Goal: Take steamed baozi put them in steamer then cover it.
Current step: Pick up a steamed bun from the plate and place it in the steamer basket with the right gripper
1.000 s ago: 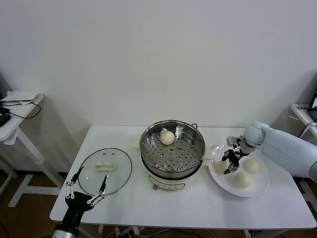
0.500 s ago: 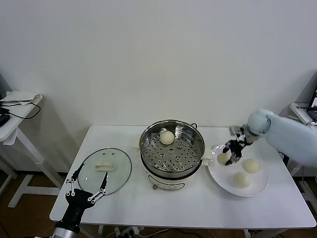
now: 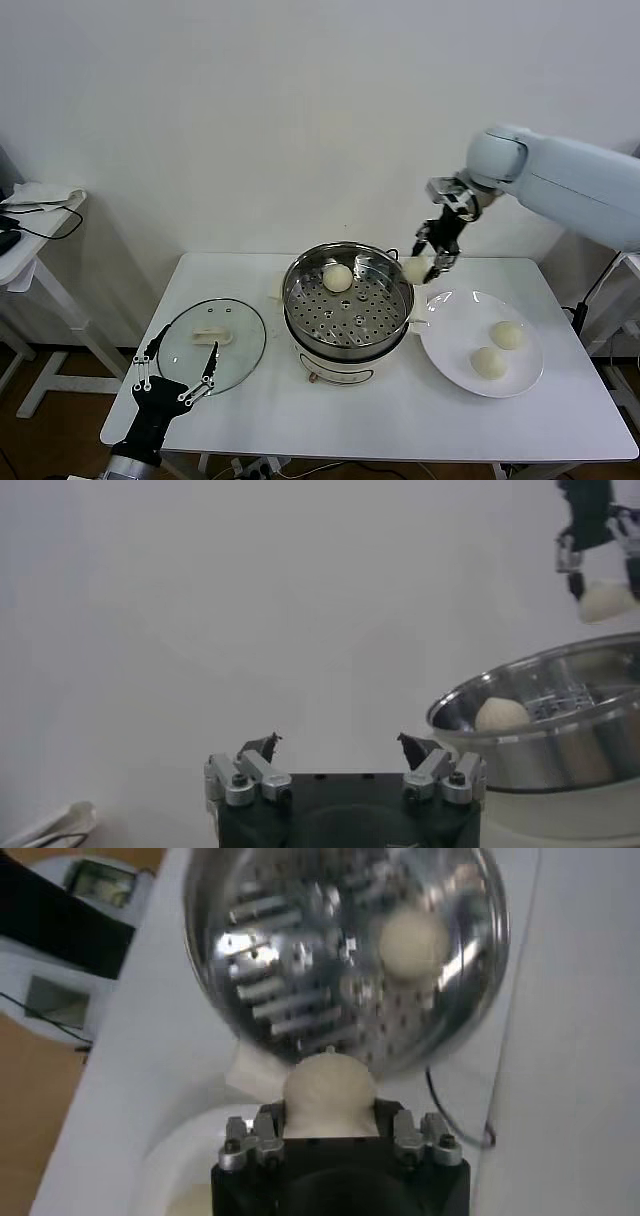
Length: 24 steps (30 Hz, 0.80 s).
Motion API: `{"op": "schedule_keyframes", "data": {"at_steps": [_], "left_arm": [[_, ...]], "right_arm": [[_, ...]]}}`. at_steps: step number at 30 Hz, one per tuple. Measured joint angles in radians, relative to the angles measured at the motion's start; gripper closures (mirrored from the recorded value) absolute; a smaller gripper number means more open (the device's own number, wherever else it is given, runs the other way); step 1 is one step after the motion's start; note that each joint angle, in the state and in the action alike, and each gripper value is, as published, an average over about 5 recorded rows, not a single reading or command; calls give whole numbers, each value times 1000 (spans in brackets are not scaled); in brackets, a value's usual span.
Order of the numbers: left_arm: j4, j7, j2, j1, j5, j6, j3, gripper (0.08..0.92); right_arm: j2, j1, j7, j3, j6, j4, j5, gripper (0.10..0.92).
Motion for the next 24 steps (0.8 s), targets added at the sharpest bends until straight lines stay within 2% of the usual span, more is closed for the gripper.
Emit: {"op": "schedule_keyframes", "data": {"at_steps": [10, 24], "left_arm": [[0, -2, -1, -7, -4, -1, 2, 177], [12, -7, -4, -9, -5, -15, 3, 177]], "right_arm": [[172, -21, 112, -52, -76, -6, 104, 444], [355, -133, 259, -79, -131, -87, 140, 432]]}}
